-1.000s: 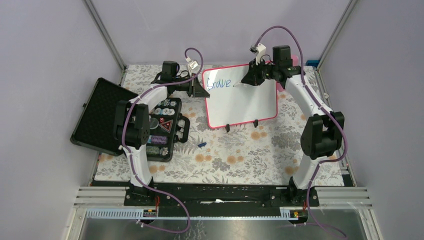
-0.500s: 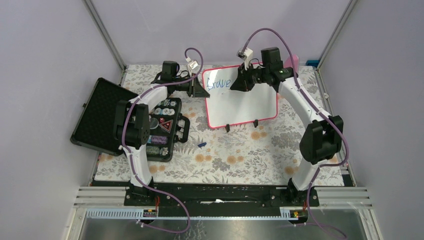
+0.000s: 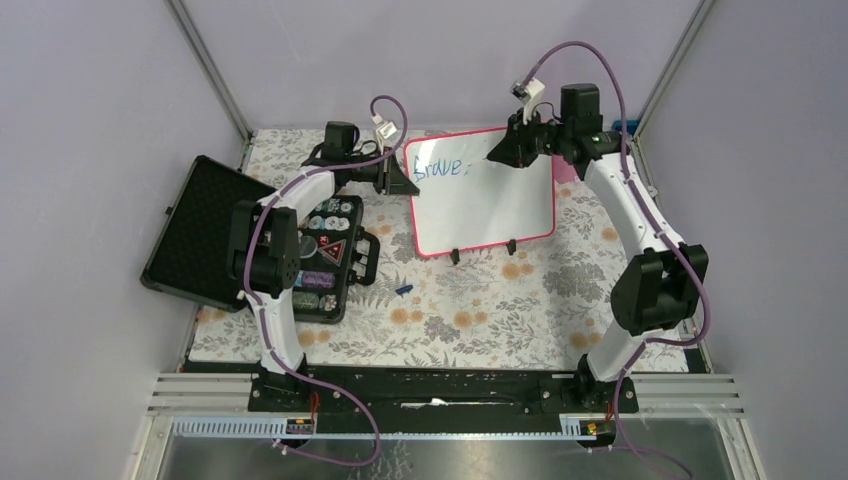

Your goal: Write a sentence on the whiteboard

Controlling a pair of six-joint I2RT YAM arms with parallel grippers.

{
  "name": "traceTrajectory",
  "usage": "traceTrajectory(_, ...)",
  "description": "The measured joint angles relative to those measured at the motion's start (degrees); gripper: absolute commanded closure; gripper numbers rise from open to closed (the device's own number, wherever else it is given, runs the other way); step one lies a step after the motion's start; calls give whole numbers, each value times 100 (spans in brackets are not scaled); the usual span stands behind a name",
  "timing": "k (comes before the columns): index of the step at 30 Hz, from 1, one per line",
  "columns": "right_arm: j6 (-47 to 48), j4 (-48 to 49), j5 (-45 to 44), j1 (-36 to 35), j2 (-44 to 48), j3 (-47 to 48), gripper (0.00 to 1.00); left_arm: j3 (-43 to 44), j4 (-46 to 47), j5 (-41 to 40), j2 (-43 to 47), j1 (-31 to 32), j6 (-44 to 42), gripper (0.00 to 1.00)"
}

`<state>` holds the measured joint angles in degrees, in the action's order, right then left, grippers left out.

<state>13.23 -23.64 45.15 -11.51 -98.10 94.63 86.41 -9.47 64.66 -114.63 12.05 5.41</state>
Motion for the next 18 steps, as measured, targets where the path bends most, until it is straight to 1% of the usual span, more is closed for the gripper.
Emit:
traceTrajectory(6,-70,87,9,317,-13,0,100,365,-518,20,-173,-4,-380,100)
traceTrajectory(12,-168,247,101,505,-109,0,100,442,-820,28,-186,-15,-664,100)
traceTrajectory(18,-308,483,280,737,-210,-33,100,717,-1246,66,-310,-13,-979,100)
